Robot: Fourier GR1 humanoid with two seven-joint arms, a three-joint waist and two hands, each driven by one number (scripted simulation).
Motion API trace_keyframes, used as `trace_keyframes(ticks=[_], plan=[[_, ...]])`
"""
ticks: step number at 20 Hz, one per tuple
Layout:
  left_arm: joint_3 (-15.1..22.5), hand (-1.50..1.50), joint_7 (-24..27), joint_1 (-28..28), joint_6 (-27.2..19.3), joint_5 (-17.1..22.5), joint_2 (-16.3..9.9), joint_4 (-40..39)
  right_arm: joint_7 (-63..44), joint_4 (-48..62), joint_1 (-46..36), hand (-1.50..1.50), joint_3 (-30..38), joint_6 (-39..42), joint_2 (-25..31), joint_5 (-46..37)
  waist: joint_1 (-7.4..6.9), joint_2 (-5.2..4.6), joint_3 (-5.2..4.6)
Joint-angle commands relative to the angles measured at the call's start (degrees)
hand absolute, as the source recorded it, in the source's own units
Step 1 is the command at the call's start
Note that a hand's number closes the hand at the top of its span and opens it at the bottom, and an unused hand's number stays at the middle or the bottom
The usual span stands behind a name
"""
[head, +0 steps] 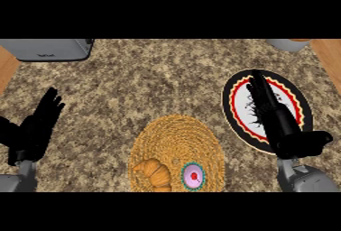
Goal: Pick the croissant from the placemat and place it in the plate
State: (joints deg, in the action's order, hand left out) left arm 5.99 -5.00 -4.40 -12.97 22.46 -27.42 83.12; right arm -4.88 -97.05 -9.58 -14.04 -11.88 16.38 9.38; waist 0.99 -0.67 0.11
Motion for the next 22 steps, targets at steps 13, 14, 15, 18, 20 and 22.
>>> trace_keyframes(ticks=[13,14,15,18,20,22], plan=[[6.09,0.0,-1.25,-5.65,1.92,-4.5,2.75,-1.14,32.66,28.77,-13.76,-1.5,-16.56,26.5,-7.54,-3.44,-4.08,-0.44,0.05],[6.6,0.0,0.42,-5.4,1.13,-5.83,3.8,-3.42,36.84,30.88,-13.4,-1.5,-17.96,28.72,-5.98,-5.59,-3.5,-0.45,0.02],[5.44,0.0,-1.15,-8.32,0.79,-5.11,4.24,-4.63,37.1,32.75,-16.5,-1.5,-18.66,30.95,-5.48,-6.97,-2.86,-0.25,-0.02],[5.59,0.0,-0.46,-5.38,1.34,-5.95,3.15,-3.44,44.7,37.95,-20.11,-1.5,-20.08,31.03,-2.31,-14.53,-3.09,0.13,-0.02],[5.28,0.0,-2.34,-7.97,-0.56,-6.41,4.92,-4.0,47.14,40.05,-19.01,-1.5,-23.88,26.83,-4.75,-20.52,-2.09,0.33,-0.04],[4.73,0.0,2.02,-4.51,2.02,-6.82,4.62,-5.67,45.72,41.34,-22.79,-1.5,-22.09,30.15,-3.35,-20.67,-1.82,0.49,-0.1]])
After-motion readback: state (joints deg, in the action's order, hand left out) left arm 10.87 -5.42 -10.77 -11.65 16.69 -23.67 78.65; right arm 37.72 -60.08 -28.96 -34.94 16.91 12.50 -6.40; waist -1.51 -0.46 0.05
